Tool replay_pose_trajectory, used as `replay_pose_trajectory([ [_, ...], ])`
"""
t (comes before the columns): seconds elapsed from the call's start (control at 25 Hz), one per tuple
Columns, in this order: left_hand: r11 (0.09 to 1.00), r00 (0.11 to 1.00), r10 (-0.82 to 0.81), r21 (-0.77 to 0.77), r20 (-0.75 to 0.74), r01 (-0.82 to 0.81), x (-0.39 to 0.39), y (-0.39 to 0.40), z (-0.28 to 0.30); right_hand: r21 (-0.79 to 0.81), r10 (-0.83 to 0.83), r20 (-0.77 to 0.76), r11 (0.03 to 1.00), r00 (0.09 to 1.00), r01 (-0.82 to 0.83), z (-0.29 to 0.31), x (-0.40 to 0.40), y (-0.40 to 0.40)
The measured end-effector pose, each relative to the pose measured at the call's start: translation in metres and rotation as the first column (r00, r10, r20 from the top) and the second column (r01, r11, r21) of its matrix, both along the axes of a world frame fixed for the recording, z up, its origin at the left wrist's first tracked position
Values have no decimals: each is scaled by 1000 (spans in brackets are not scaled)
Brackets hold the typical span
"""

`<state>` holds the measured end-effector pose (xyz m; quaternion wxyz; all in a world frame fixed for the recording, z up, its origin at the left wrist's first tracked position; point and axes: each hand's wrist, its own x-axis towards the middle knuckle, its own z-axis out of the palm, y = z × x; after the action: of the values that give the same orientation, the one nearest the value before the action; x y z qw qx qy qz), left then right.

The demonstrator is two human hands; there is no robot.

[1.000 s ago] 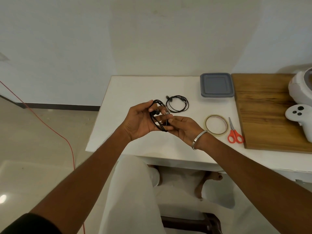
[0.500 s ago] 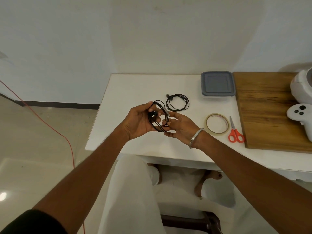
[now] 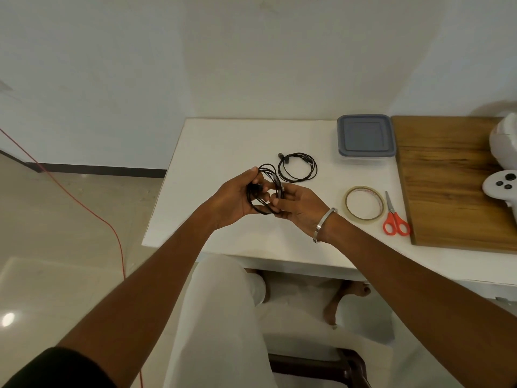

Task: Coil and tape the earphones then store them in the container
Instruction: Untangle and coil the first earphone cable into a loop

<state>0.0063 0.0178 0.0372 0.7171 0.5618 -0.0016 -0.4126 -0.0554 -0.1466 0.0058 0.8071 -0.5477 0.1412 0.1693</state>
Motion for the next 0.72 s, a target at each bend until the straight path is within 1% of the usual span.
replay_pose_trajectory([
  [0.08, 996, 995, 49, 67, 81, -55, 3, 1, -5, -75, -28, 9, 997, 1000, 29, -6, 3, -4],
  [0.16, 964, 974, 47, 245, 220, -102, 5, 1, -14, -221, -1, 32, 975, 999, 8, -9, 6, -7],
  [0.24, 884, 938, -11, 442, 348, -154, 4, 1, -26, -397, 73, 45, 916, 996, -49, -14, 12, -8],
  [0.32, 804, 895, -56, 552, 442, -222, 0, -1, -38, -582, 124, 48, 810, 991, -73, -20, 20, -6],
  [0.4, 722, 852, -79, 619, 517, -309, -2, -4, -48, -752, 184, 80, 657, 980, -61, -28, 30, 0],
  [0.48, 658, 836, -44, 646, 546, -387, 0, -4, -56, -867, 270, 86, 494, 959, -61, -35, 39, 8],
  [0.52, 639, 833, -26, 650, 553, -411, 1, -4, -59, -898, 292, 73, 435, 954, -64, -38, 44, 12],
  [0.6, 588, 809, -41, 669, 586, -455, 6, -2, -66, -925, 304, 39, 372, 952, -81, -42, 52, 20],
  [0.68, 478, 767, -152, 725, 624, -495, 14, 2, -74, -939, 310, 15, 330, 951, -93, -47, 61, 28],
  [0.72, 426, 762, -194, 753, 618, -502, 17, 5, -76, -947, 318, 9, 306, 948, -94, -49, 66, 31],
])
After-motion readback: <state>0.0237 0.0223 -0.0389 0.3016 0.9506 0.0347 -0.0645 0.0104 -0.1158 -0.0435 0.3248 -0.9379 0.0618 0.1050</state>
